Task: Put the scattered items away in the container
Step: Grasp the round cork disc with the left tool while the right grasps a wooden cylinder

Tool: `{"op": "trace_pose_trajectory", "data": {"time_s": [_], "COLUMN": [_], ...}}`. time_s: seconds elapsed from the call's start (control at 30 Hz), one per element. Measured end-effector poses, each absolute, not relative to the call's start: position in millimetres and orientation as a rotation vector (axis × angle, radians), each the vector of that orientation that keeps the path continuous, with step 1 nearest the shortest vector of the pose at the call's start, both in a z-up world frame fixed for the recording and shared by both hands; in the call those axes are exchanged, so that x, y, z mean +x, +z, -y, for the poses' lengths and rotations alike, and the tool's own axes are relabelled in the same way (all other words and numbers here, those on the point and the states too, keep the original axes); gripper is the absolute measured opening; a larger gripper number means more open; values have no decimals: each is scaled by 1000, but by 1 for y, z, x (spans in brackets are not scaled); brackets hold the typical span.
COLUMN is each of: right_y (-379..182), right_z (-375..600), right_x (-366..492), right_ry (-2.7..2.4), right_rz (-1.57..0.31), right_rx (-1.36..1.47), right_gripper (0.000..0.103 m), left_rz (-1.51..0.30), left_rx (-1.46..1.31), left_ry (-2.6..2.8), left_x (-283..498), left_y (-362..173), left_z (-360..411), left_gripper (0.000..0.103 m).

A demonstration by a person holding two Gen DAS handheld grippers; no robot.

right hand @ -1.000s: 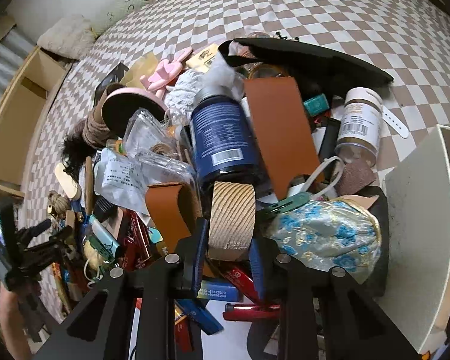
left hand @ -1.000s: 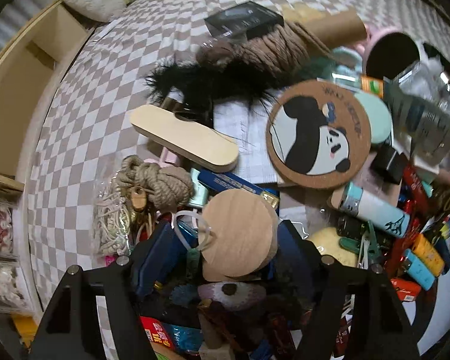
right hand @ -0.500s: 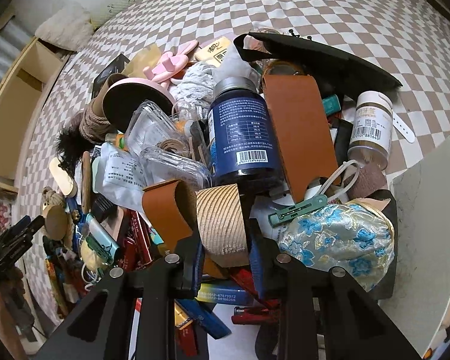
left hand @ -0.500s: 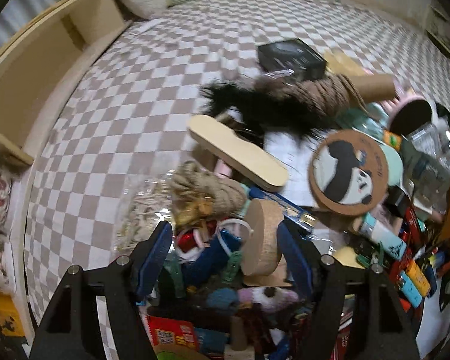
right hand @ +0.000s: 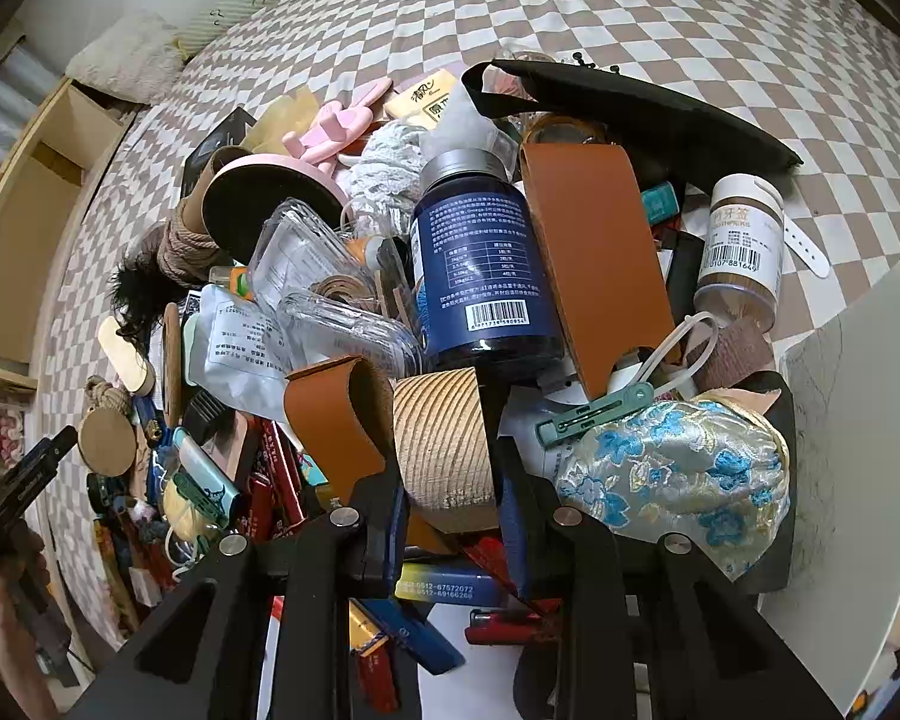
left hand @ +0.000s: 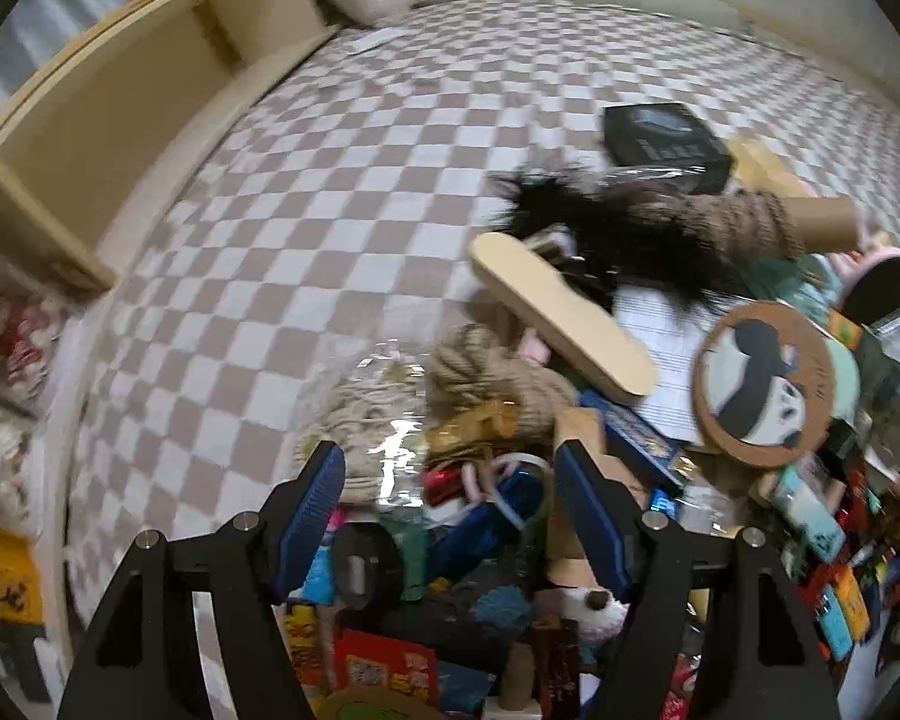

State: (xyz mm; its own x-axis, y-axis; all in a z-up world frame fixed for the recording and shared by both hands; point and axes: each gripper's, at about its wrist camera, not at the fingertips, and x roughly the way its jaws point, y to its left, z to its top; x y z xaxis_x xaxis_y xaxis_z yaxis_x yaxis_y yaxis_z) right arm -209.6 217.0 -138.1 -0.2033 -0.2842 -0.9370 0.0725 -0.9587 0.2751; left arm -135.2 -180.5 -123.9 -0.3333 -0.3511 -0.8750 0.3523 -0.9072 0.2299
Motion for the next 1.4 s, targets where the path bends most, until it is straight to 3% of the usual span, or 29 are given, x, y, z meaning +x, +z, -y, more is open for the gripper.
{"op": "trace_pose_trajectory", "data": {"time_s": [0.33, 0.67, 1.27, 1.4], "right_y": [-141, -144, -151, -152], "right_z": [-216, -212, -207, -209], "right_x": [-209, -209, -215, -216], "right_ry": [-2235, -2239, -2216, -2204], "right_rz": [246, 227, 190, 206], "right_rx": [1837, 1832, 1836, 1838], "right_gripper": [28, 28, 28, 28], "left_rz": [-40, 207, 583, 559], "left_rx": [1467, 1701, 1777, 1776], "left_ry": [-2428, -2436, -2266, -2275], "left_x": [-139, -159, -184, -185], "left_y": [-116, -149, -196, -192], "left_z": [159, 95, 52, 59], "left_gripper": [73, 73, 73, 63]}}
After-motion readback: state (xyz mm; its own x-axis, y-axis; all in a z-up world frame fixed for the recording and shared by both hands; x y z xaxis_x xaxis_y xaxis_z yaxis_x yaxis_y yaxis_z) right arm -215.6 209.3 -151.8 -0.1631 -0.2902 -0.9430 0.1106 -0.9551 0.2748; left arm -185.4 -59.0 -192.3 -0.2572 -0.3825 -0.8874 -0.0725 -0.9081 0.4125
